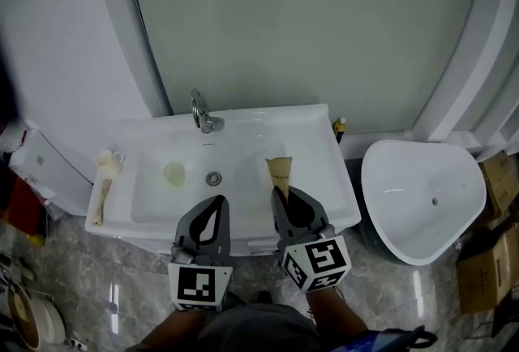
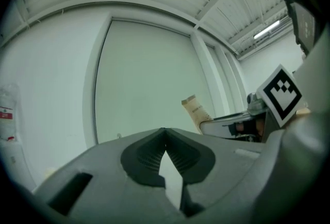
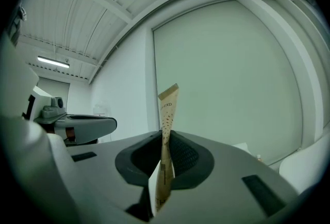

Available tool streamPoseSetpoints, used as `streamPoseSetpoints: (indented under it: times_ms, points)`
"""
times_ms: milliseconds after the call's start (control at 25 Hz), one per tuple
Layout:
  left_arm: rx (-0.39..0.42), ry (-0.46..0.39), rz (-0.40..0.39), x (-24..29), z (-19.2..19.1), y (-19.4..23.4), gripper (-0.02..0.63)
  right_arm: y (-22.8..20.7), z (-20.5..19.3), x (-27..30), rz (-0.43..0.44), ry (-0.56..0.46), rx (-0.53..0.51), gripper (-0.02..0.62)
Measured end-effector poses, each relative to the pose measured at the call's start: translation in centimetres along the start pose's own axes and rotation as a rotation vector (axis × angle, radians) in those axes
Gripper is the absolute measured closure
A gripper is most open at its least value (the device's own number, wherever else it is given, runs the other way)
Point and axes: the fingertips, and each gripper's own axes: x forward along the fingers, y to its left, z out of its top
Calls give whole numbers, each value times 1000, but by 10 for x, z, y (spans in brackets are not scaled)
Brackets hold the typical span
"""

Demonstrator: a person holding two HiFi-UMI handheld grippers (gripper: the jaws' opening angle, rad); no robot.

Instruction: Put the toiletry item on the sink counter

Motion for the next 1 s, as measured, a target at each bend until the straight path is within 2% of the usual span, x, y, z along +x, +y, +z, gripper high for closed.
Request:
streamPoseSetpoints:
  times_ms: [280,520,680,1000]
  points:
    - [-27,22,36,12,-14,20,595,-4,-1,29,18,10,-17,561]
    - [-71,41,13,50,-34,42,595,-18,-16,67,-9,50,-20,561]
    - [-40,38,1,84,-42,62,595,-34,-28,96,-33,85,-11,561]
    - [-74,111,-38,146,-73,95,595,-61,-48,160,-73,146,1,560]
